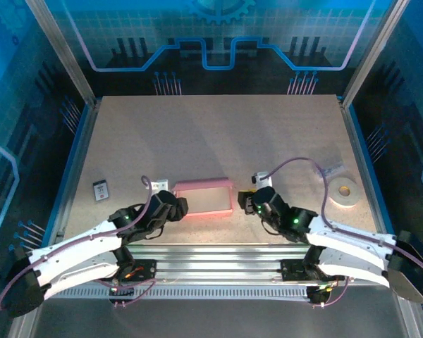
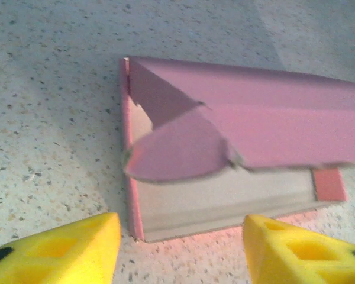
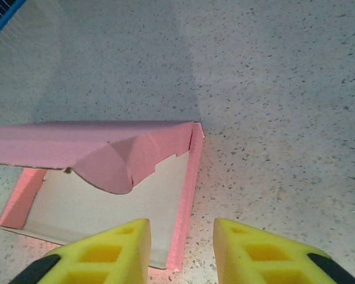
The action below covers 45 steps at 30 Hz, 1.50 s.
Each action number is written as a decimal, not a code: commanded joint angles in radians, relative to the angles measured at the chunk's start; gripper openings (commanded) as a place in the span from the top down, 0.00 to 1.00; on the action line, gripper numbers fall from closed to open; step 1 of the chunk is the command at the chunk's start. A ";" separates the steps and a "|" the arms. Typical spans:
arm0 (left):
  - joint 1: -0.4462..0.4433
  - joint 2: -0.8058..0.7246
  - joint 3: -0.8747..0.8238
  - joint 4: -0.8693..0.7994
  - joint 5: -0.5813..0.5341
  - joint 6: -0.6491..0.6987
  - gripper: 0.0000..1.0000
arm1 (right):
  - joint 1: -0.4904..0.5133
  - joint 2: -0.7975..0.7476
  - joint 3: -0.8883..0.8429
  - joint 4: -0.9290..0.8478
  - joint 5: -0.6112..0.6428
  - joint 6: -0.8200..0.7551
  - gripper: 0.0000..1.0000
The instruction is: Fold the paper box
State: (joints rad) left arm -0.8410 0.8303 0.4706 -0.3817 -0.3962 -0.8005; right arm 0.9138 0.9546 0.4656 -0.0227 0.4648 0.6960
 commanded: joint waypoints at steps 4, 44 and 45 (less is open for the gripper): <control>-0.004 -0.168 0.099 -0.183 0.152 0.073 0.13 | -0.160 -0.125 0.070 -0.146 -0.268 -0.085 0.54; 0.319 0.345 0.396 -0.189 0.514 0.071 0.21 | -0.297 0.408 0.420 -0.173 -0.816 -0.051 0.25; 0.319 0.344 0.387 -0.178 0.515 0.063 0.22 | -0.297 0.408 0.391 -0.166 -0.816 -0.047 0.26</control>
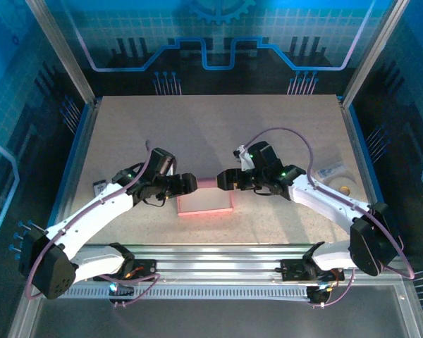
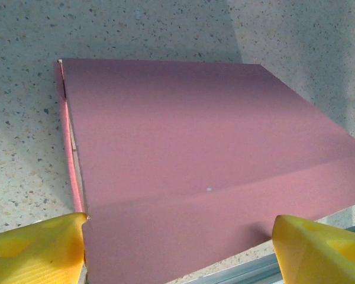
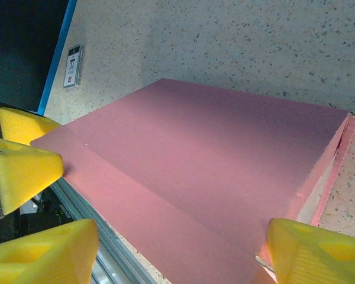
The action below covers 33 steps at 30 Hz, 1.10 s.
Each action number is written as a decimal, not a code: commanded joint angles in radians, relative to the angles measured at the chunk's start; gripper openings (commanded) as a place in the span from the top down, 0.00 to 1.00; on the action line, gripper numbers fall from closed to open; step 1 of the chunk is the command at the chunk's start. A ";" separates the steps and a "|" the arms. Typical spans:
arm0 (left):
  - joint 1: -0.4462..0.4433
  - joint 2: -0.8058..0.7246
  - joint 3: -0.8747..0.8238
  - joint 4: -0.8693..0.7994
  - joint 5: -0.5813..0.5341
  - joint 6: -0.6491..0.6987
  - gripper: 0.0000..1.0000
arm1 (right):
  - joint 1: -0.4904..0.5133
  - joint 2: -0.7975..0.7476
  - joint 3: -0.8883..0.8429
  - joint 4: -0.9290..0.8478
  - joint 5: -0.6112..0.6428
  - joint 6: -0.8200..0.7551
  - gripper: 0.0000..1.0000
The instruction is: Fold the paper box
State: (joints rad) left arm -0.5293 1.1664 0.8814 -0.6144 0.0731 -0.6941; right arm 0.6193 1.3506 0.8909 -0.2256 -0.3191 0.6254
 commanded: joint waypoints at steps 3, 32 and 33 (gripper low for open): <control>0.007 0.009 -0.045 0.077 0.049 -0.054 0.25 | -0.003 0.011 -0.047 0.050 -0.028 0.030 0.29; 0.007 -0.009 -0.264 0.218 0.068 -0.130 0.37 | 0.041 0.088 -0.179 0.192 0.008 0.081 0.56; 0.007 -0.004 -0.268 0.221 0.069 -0.131 0.37 | 0.042 0.093 -0.181 0.194 0.009 0.081 0.56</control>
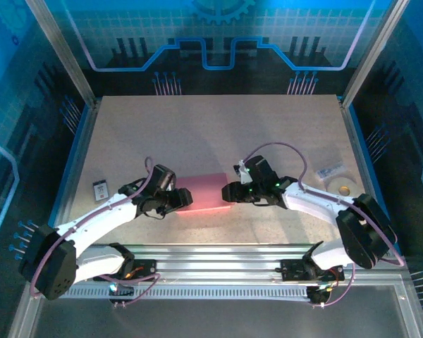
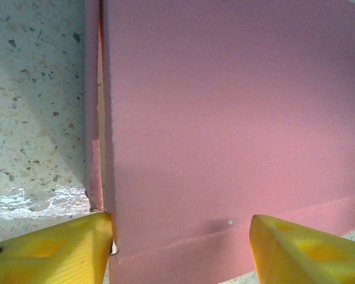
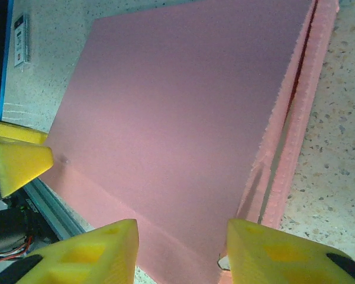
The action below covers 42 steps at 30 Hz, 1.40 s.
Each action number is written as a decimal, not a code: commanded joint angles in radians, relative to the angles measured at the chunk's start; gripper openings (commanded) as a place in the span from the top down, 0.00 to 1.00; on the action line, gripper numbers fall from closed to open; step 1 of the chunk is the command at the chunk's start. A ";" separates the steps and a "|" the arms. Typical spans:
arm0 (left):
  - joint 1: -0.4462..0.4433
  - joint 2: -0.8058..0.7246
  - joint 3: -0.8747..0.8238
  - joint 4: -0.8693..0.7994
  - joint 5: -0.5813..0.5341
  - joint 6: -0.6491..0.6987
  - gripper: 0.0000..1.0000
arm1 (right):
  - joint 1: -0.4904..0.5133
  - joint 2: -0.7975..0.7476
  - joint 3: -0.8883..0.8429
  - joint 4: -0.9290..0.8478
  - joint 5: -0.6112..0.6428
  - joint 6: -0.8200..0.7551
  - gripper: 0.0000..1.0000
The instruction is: Fold the paper box
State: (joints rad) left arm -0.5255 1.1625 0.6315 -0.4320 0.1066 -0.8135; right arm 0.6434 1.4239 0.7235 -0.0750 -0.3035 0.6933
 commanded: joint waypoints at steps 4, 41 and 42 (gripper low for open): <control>0.003 0.013 -0.031 0.048 0.032 -0.011 0.37 | 0.021 0.033 -0.022 0.054 -0.004 0.014 0.56; 0.006 0.052 0.120 0.022 0.091 0.217 0.27 | 0.033 -0.029 0.042 0.022 -0.088 -0.070 0.50; 0.007 0.062 0.117 0.027 0.088 0.218 0.27 | 0.033 -0.019 0.042 0.026 -0.085 -0.067 0.50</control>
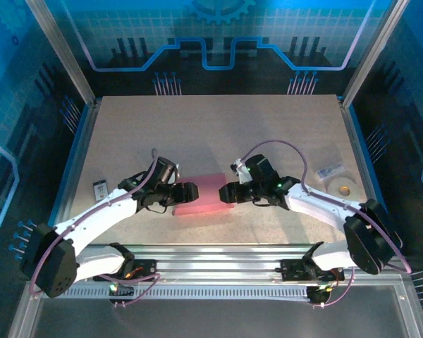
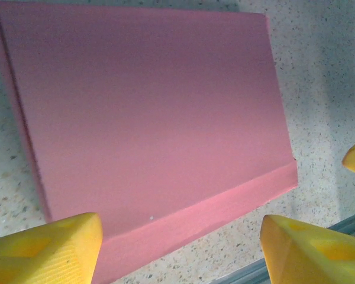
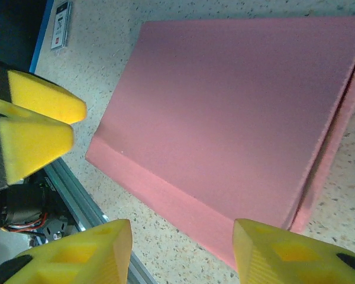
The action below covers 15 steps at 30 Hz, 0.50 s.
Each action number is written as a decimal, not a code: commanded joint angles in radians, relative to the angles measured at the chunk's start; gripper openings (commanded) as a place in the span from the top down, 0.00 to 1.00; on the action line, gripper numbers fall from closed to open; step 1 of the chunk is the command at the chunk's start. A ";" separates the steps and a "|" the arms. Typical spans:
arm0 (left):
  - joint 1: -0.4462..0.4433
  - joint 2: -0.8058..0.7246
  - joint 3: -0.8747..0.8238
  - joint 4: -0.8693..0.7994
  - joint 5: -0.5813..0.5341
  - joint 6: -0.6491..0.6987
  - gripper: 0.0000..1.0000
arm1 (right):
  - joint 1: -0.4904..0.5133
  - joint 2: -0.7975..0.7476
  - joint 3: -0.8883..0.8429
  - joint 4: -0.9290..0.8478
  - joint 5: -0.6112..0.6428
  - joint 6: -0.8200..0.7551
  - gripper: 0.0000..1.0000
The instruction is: Fold the paper box
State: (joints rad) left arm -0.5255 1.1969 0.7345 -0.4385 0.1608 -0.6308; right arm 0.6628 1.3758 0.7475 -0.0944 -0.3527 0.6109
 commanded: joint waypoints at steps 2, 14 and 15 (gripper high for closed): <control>0.006 0.047 0.008 0.041 0.022 0.038 0.27 | 0.014 0.059 0.023 0.051 -0.040 0.017 0.50; 0.005 0.121 -0.078 0.120 -0.013 0.011 0.27 | 0.029 0.153 0.001 0.038 0.043 0.024 0.51; 0.005 0.124 -0.087 0.130 -0.014 0.006 0.27 | 0.031 0.155 0.001 0.039 0.048 0.024 0.51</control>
State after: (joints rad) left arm -0.5255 1.3052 0.6811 -0.3378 0.1619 -0.6216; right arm 0.6781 1.5139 0.7483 -0.0647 -0.3317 0.6281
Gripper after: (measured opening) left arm 0.734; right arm 0.495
